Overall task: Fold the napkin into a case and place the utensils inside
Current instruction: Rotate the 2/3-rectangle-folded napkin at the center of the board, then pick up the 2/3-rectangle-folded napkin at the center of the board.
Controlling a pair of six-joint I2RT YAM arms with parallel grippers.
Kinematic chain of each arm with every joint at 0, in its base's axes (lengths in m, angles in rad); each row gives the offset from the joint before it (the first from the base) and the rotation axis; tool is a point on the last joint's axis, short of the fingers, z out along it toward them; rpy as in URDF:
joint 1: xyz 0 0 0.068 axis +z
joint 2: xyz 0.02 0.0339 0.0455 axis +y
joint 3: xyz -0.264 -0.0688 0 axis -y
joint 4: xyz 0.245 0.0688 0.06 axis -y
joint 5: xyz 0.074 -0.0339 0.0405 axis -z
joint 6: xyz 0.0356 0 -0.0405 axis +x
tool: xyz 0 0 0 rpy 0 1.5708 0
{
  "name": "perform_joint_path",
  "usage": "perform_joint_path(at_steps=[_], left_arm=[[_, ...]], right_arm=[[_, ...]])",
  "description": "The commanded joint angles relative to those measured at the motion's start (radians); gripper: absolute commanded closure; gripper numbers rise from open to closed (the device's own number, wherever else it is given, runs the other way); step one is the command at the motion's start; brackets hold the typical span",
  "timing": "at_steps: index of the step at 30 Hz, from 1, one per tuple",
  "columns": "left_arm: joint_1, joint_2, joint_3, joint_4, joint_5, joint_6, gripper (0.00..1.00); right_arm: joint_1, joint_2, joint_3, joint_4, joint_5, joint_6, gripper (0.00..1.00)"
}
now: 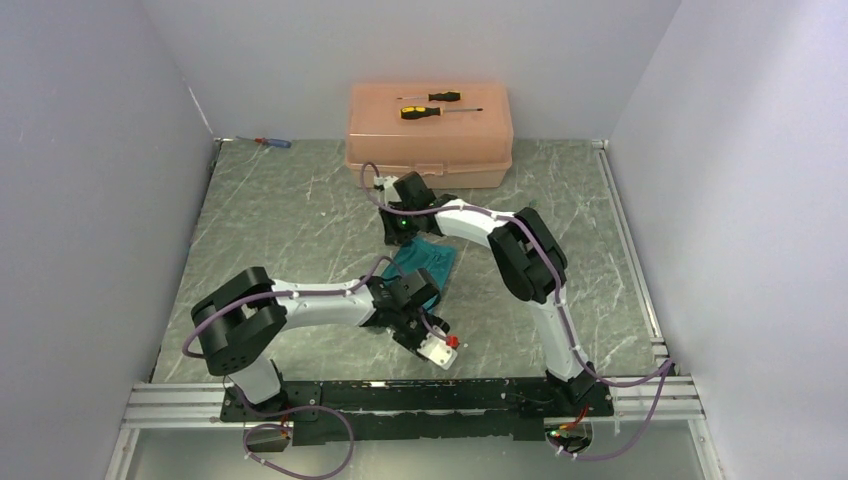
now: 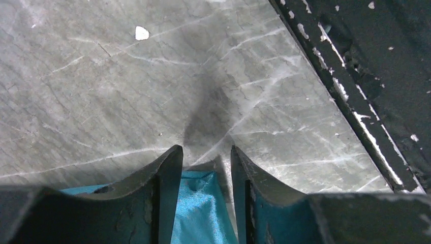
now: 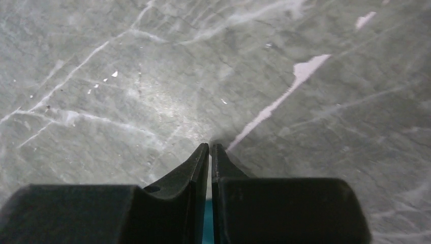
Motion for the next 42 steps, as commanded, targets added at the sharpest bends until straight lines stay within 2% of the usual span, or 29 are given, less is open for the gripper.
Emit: perform_joint_path(at_steps=[1,7,14,19,28,32,35,38,40,41,42], left_arm=[[-0.006,0.031,0.019,-0.112,0.006,0.115,0.56],[-0.004,-0.035,-0.034,-0.247,-0.063,0.139,0.62],[0.01,-0.214,-0.161,-0.348,-0.121,0.148,0.64],[0.035,-0.321,-0.241,-0.371,-0.191,0.153,0.65],[0.192,-0.428,-0.296,-0.361,-0.279,0.194,0.65],[0.258,-0.445,-0.223,-0.353,-0.248,0.158,0.64],[0.311,-0.445,-0.149,-0.338,-0.195,0.078,0.62],[0.328,-0.471,-0.128,-0.313,-0.105,0.059,0.58],[0.329,-0.496,-0.155,-0.274,-0.058,0.096,0.56],[0.328,-0.507,-0.17,-0.246,-0.047,0.117,0.55],[0.328,-0.517,-0.181,-0.222,-0.053,0.127,0.54]], right_arm=[[-0.033,-0.047,-0.066,-0.001,0.042,-0.033,0.89],[-0.074,-0.135,-0.228,0.068,0.079,-0.009,0.93],[-0.108,-0.289,-0.46,0.22,0.167,0.072,0.98],[-0.109,-0.359,-0.553,0.268,0.228,0.126,1.0],[-0.107,-0.537,-0.731,0.323,0.373,0.208,1.0],[-0.105,-0.61,-0.721,0.281,0.447,0.201,0.98],[-0.104,-0.676,-0.717,0.273,0.47,0.177,0.95],[-0.055,-0.803,-0.78,0.352,0.522,0.113,0.91],[-0.003,-0.935,-0.867,0.474,0.571,0.048,0.85],[0.004,-0.996,-0.904,0.532,0.551,0.035,0.72],[-0.004,-1.04,-0.932,0.587,0.507,0.044,0.38]])
